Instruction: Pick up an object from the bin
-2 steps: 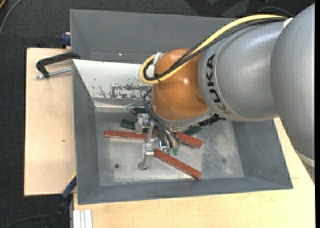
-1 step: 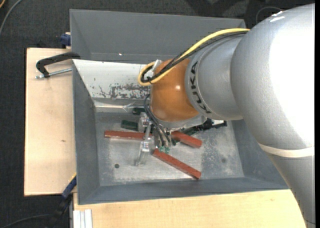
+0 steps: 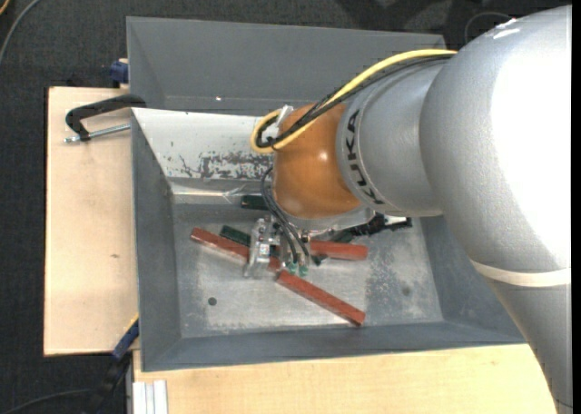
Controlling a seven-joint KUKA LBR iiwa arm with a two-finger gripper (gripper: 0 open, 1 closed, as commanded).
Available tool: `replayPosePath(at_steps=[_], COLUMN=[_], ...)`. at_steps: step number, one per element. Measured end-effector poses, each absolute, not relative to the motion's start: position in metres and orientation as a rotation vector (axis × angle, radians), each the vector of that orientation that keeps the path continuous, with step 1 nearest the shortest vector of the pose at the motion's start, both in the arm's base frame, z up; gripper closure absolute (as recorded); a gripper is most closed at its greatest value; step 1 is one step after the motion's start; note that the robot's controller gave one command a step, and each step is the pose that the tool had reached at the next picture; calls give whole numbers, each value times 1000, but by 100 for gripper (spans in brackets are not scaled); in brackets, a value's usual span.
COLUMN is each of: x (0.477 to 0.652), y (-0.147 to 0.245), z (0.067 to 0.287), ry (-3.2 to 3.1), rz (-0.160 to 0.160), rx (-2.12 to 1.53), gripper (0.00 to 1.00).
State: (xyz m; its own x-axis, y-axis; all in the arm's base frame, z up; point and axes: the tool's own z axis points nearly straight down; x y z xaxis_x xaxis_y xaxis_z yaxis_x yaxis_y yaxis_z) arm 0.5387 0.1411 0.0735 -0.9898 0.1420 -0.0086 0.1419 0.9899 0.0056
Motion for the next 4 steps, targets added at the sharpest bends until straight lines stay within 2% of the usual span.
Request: replayPosePath(at_steps=[1,2,3,4], x=[537,588,597,603], y=[141,74,173,166], z=[71,72,72,78], ry=[3130,3129,3125,3109], rz=[5,1,12,9], rx=[223,123,244,254], gripper=[0,0,0,100])
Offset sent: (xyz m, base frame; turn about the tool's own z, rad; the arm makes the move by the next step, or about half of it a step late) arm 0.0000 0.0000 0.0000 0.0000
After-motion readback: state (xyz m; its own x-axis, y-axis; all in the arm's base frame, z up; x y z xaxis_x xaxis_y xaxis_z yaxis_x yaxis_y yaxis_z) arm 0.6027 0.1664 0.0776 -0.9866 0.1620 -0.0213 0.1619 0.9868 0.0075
